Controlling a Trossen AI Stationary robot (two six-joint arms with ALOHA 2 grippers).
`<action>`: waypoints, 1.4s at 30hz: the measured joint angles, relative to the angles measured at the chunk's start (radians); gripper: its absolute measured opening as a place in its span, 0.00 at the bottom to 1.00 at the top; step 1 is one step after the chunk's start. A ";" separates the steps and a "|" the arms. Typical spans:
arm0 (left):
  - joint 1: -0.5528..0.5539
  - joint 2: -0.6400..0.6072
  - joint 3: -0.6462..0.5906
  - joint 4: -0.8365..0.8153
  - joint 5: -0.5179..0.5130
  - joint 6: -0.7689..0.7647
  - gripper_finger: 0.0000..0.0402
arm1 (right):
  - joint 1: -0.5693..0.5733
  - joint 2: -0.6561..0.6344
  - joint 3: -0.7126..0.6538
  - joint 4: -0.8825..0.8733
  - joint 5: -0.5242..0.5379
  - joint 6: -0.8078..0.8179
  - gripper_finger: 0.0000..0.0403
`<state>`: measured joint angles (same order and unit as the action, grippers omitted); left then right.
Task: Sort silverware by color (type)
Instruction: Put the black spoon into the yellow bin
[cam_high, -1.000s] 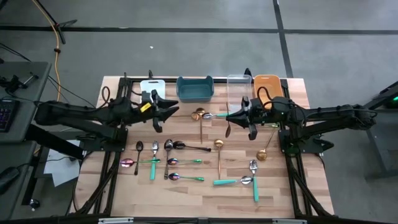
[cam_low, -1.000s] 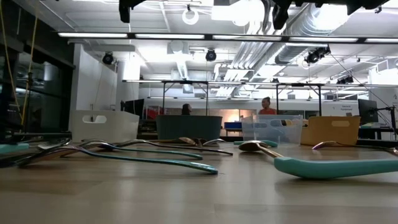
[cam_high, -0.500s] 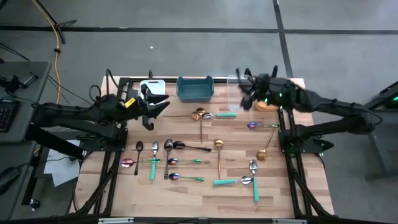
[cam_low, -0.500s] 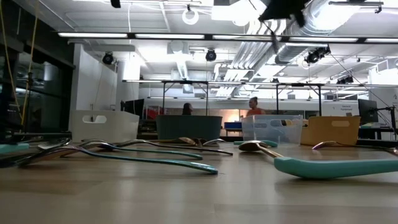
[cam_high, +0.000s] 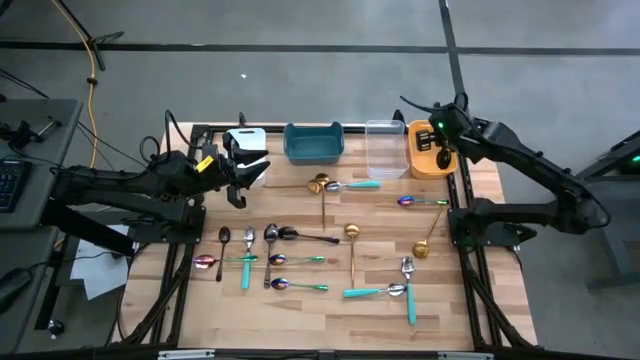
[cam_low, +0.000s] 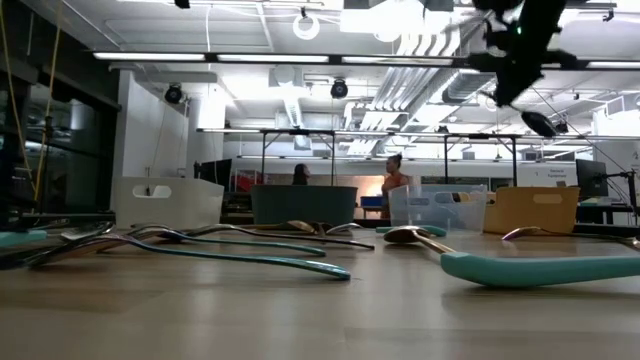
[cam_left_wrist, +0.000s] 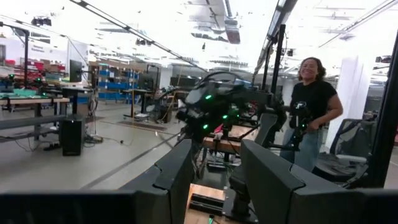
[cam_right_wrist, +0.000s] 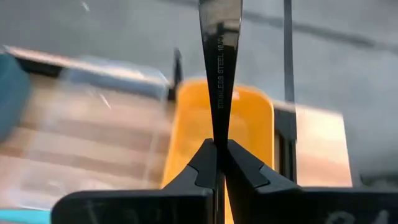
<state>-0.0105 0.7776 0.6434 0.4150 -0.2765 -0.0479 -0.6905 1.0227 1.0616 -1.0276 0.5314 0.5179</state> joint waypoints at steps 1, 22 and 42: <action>0.000 0.000 0.000 0.000 -0.001 0.000 0.32 | -0.035 0.012 -0.017 0.000 -0.026 0.000 0.02; 0.000 0.000 0.000 0.001 -0.008 -0.002 0.32 | -0.137 0.187 -0.110 0.162 -0.007 0.136 0.01; 0.000 0.000 0.000 0.002 -0.049 0.000 0.32 | -0.206 0.395 -0.150 0.253 -0.033 -0.016 0.19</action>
<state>-0.0105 0.7776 0.6434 0.4173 -0.3256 -0.0479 -0.8968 1.4178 0.9119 -0.7745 0.4984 0.5016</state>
